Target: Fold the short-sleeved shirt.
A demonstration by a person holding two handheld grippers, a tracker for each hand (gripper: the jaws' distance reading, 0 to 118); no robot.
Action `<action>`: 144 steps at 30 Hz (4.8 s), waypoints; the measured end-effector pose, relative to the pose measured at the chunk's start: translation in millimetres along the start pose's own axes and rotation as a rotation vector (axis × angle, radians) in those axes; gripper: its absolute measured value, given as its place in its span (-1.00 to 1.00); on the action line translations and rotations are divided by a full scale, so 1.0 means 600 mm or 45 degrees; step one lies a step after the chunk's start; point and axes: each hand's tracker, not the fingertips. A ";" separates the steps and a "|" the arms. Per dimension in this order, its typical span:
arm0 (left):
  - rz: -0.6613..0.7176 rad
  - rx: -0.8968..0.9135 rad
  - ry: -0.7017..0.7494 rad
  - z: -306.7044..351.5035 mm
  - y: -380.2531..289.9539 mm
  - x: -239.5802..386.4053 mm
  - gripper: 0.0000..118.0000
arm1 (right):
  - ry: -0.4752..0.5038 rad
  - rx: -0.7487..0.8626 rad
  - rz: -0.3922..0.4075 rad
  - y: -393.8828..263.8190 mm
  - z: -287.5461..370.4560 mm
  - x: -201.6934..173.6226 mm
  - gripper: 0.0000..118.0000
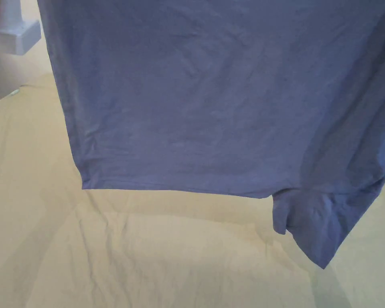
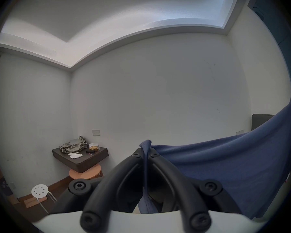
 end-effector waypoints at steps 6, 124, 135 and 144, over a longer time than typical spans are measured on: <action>0.047 -0.062 0.023 -0.070 -0.064 0.022 -1.00 | 0.001 -0.067 -0.023 -0.065 -0.050 -0.079 -0.92; -0.022 -1.293 -0.158 0.554 -0.848 -0.070 0.83 | 0.449 -0.601 -0.076 -0.411 0.628 -0.120 -0.96; -0.028 -1.357 -0.219 0.541 -0.871 -0.046 0.09 | 0.404 -0.677 -0.087 -0.435 0.622 -0.103 -0.96; -0.021 -1.232 -0.245 0.546 -0.820 -0.026 -0.88 | 0.430 -0.963 -0.113 -0.528 0.626 -0.074 -0.69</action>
